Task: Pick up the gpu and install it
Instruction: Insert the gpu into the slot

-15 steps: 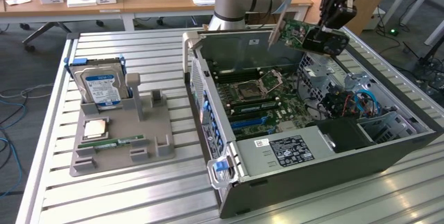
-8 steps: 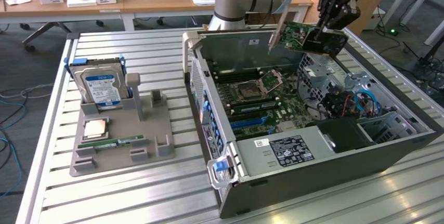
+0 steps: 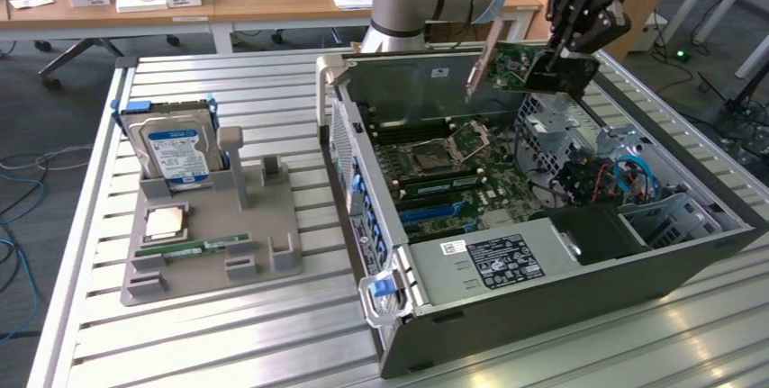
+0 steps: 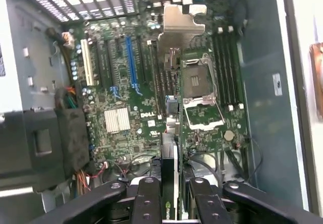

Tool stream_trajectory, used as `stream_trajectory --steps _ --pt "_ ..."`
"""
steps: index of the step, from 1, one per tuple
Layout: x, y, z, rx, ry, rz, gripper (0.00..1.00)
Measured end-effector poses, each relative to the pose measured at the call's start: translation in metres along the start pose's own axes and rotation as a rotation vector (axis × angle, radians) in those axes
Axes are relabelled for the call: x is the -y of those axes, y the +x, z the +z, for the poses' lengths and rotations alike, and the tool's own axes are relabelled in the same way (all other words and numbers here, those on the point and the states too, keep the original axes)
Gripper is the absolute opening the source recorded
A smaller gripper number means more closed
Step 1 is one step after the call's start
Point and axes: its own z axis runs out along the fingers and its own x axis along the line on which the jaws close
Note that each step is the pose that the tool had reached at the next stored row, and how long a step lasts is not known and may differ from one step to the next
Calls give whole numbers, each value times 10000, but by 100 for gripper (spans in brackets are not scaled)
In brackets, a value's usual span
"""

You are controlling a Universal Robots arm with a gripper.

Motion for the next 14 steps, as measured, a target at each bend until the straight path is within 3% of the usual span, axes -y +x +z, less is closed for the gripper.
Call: stream_trajectory --steps 3,9,14 --pt "0 0 3 -29 -12 -511 26" --pt "1 -1 8 -34 -9 -679 26" --pt "-4 1 28 -29 142 -886 26"
